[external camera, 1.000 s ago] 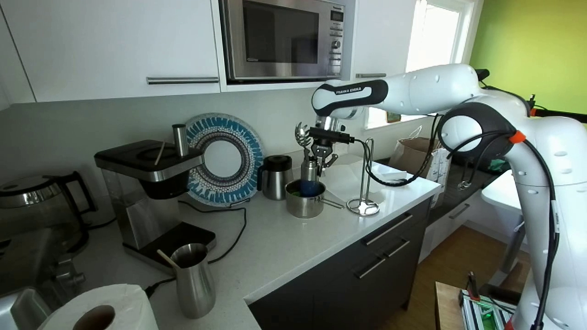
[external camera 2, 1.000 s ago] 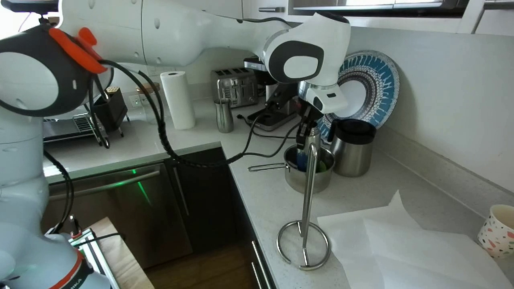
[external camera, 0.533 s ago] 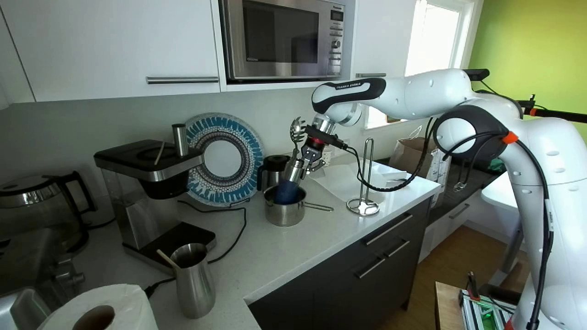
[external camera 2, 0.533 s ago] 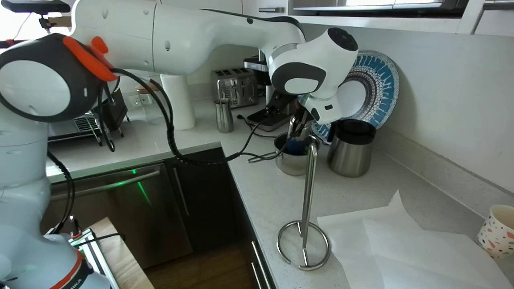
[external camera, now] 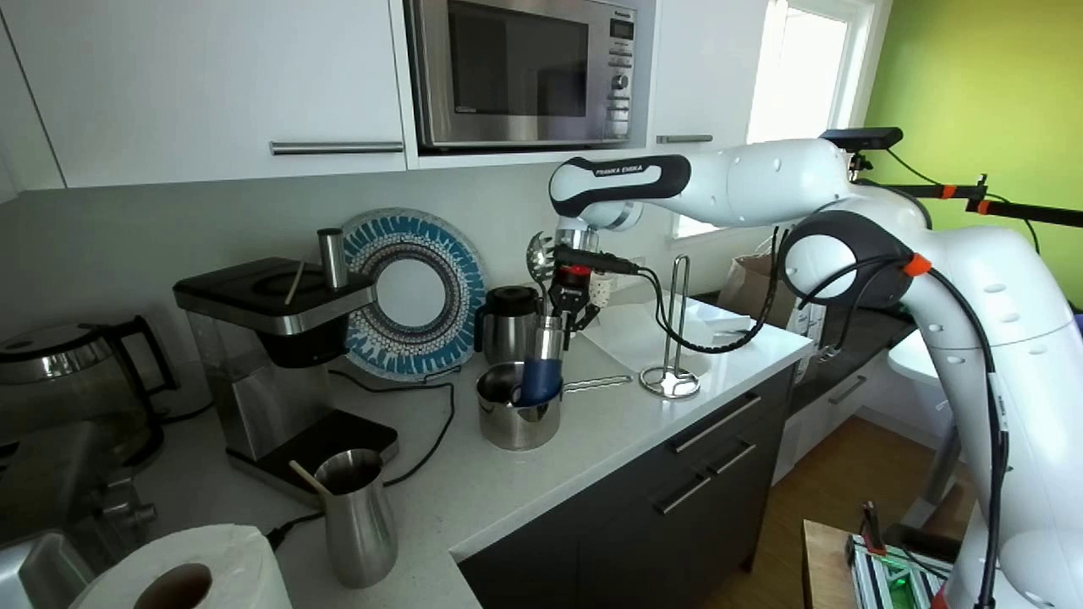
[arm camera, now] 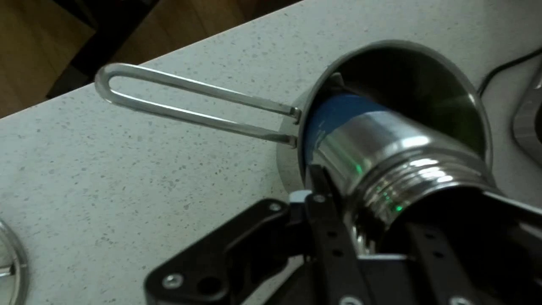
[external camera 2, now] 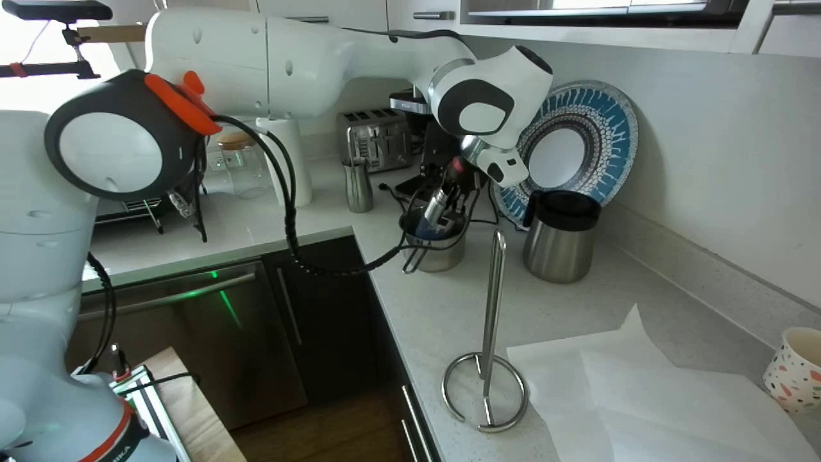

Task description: Put the silver bottle in the pot

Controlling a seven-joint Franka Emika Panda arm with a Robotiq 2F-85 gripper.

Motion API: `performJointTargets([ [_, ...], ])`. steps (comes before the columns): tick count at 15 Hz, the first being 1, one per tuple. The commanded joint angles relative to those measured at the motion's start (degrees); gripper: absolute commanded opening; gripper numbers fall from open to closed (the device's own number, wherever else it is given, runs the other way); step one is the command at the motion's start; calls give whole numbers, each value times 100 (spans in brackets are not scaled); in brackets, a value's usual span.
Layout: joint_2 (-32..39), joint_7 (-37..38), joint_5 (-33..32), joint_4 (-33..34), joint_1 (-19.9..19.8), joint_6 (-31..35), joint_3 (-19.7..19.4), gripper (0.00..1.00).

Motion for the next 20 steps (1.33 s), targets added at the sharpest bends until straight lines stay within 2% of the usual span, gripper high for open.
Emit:
performJointTargets([
  [1,267,258,-905,551,347,-84,-199,3],
  [3,278,435,-1248,569,509,200,-198,3],
  [6,391,537,-1411,739,569,101,-128,3],
  [7,446,552,-1435,783,592,39,-105,36],
  [8,498,560,-1459,814,608,-14,-98,36],
  [16,463,524,-1573,1279,610,121,-174,96],
  [17,396,486,-1593,1362,606,132,-191,99],
  [20,235,404,-1614,1579,604,170,-231,100],
])
